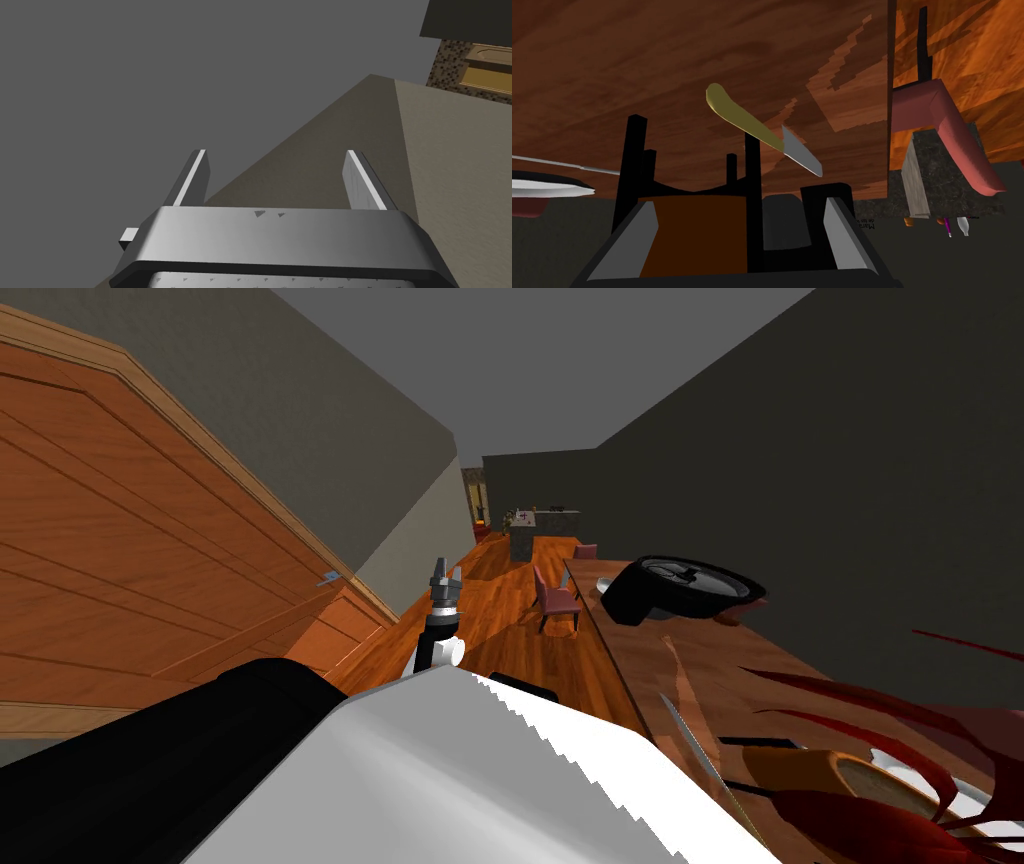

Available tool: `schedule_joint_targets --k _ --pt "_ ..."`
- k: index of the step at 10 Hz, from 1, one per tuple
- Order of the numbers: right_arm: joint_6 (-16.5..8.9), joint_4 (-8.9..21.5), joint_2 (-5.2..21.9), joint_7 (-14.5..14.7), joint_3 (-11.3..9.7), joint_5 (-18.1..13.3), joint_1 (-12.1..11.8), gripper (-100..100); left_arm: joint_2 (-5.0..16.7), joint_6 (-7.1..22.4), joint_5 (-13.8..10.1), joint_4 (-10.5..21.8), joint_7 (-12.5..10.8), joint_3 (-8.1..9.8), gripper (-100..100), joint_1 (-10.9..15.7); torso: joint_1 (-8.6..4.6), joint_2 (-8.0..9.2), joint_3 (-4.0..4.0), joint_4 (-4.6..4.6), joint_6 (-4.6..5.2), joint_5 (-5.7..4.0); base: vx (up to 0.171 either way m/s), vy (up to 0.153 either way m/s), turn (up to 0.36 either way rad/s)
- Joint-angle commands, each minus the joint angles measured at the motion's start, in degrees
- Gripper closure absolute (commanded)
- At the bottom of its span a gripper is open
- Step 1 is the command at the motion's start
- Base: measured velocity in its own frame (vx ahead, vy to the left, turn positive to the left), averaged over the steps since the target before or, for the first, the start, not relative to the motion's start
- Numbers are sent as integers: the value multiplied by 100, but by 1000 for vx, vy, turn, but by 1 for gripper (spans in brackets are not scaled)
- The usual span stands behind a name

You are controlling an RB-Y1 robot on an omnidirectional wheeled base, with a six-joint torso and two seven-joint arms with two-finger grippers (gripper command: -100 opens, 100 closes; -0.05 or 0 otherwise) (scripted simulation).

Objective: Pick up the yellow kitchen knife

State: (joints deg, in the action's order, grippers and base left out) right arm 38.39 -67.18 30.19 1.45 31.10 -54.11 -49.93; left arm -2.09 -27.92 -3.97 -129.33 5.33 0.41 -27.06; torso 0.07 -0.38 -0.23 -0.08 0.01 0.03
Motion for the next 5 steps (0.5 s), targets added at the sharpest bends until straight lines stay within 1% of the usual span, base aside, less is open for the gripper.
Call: schedule_joint_targets --k 1,2,3,4,5 --pt "-10 190 14 19 -9 -50 26 -100 0 0 0 0 0 0 0 0 0 0 0 0 0 0 71 6 -41" --pt "4 452 84 81 -5 -246 13 -100 0 0 0 0 0 0 0 0 3 16 8 3 2 1 80 2 172" --pt "16 711 146 147 -14 -426 6 -100 0 0 0 0 0 -1 0 1 -1 15 9 4 -4 1 133 15 432" --pt "16 831 146 147 -14 -435 6 -100 0 0 0 0 0 -1 0 1 3 1 1 1 -7 1 114 2 106" --pt "16 834 146 147 -14 -435 6 -100 0 0 0 0 0 0 0 0 3 3 1 0 1 1 53 -4 -69"
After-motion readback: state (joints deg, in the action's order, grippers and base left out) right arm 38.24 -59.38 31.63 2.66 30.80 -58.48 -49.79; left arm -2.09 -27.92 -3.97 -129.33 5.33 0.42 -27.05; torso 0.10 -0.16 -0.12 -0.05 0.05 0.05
